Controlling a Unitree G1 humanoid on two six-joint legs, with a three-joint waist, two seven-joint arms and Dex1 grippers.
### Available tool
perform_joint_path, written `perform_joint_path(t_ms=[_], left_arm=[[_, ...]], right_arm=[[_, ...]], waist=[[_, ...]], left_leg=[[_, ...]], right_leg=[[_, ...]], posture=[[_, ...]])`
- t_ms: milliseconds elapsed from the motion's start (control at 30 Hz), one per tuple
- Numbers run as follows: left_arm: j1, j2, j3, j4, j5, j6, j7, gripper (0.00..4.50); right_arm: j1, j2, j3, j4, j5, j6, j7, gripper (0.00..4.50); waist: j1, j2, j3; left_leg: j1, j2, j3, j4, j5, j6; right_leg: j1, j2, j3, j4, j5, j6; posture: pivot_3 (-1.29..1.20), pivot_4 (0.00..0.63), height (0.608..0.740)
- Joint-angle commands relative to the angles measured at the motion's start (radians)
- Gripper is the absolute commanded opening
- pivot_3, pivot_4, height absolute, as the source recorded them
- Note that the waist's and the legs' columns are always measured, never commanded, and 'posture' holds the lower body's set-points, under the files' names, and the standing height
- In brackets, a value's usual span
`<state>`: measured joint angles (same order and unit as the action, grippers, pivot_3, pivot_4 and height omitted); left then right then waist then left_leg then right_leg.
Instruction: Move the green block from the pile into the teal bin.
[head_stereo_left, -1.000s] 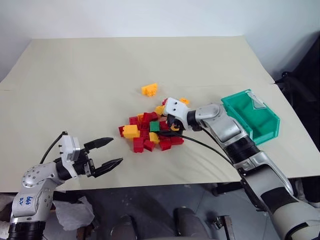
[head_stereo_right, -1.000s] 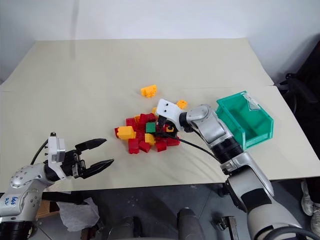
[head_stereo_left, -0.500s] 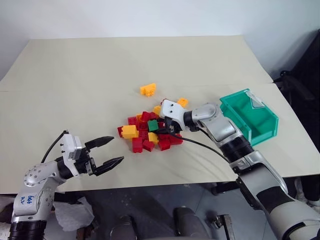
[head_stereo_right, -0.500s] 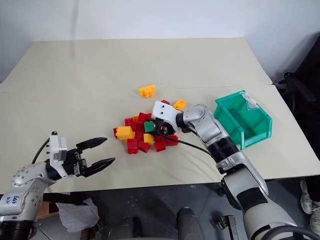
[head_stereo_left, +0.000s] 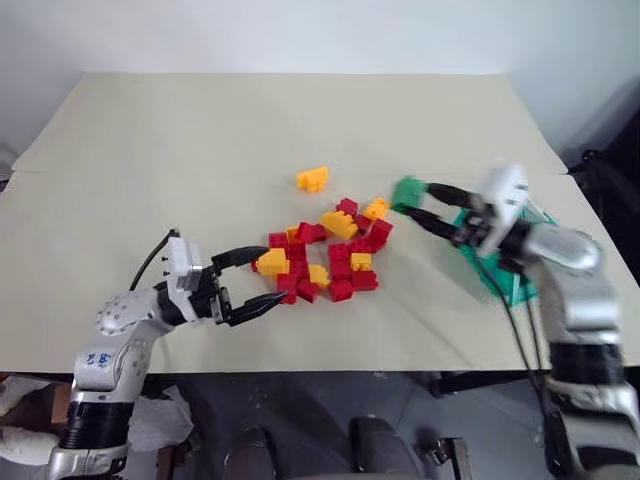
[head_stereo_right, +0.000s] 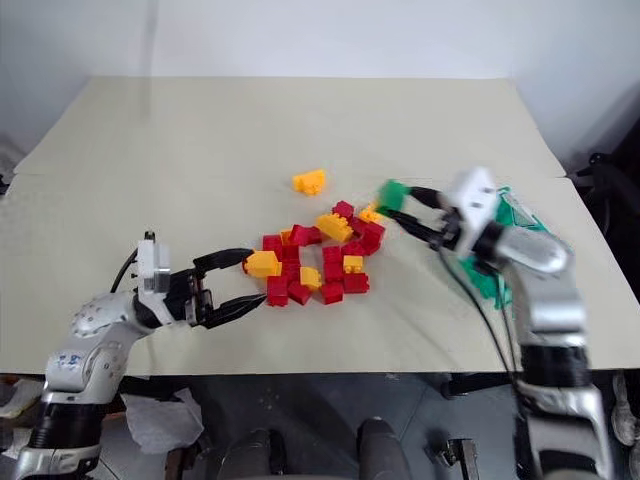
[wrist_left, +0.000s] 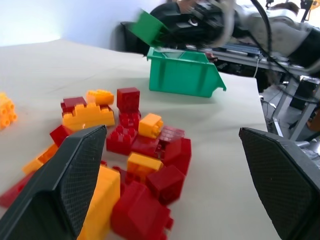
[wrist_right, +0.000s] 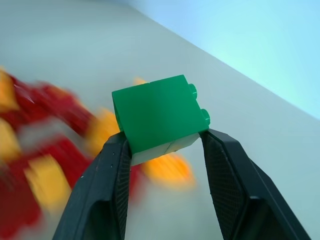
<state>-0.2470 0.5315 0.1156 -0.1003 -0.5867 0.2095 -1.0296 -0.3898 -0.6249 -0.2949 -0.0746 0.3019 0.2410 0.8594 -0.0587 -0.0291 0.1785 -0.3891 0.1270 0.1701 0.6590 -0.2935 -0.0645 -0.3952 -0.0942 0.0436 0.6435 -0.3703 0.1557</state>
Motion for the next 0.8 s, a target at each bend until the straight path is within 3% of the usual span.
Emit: perform_joint_path(t_ms=[33,167,467,733,800], left_arm=[[-0.034,-0.02,-0.022,0.033,0.017,-0.022,-0.015,4.5],[-0.069,-0.026,-0.035,0.086,0.032,-0.034,-0.034,4.5],[-0.127,-0.027,-0.039,0.143,0.042,-0.054,-0.083,4.5],[-0.105,0.01,-0.009,0.141,0.036,-0.046,-0.092,4.5],[-0.098,0.022,-0.004,0.142,0.047,-0.05,-0.088,4.5]], right_arm=[[0.09,-0.051,-0.179,-0.079,0.04,0.012,-0.079,1.73],[0.177,-0.109,-0.257,-0.033,-0.012,0.009,-0.151,1.73],[0.195,-0.164,-0.21,0.086,-0.053,0.01,-0.186,1.73],[0.223,-0.196,-0.24,0.061,0.043,-0.009,-0.075,4.29],[0.221,-0.202,-0.246,0.062,0.056,-0.052,-0.047,4.49]], waist=[[0.001,0.001,0.001],[0.002,0.001,0.001],[0.003,0.001,0.001],[0.006,0.002,0.001],[0.005,0.002,0.001]], left_leg=[[0.0,0.0,0.0,0.0,0.0,0.0],[0.001,0.0,0.0,0.002,0.0,0.0],[0.001,0.0,0.0,0.003,0.0,0.0],[0.001,0.0,0.0,0.003,0.0,0.0],[0.001,0.0,0.0,0.003,0.0,0.0]], right_leg=[[0.0,0.0,0.0,0.0,0.0,0.0],[0.001,0.0,0.0,0.0,0.0,0.0],[0.002,0.0,0.001,0.0,0.0,0.0],[0.002,0.0,0.001,0.0,0.0,0.0],[0.002,0.0,0.001,0.0,0.0,0.0]], posture=[[0.0,0.15,0.74],[0.0,0.15,0.74],[0.0,0.15,0.74],[0.0,0.15,0.74],[0.0,0.15,0.74]])
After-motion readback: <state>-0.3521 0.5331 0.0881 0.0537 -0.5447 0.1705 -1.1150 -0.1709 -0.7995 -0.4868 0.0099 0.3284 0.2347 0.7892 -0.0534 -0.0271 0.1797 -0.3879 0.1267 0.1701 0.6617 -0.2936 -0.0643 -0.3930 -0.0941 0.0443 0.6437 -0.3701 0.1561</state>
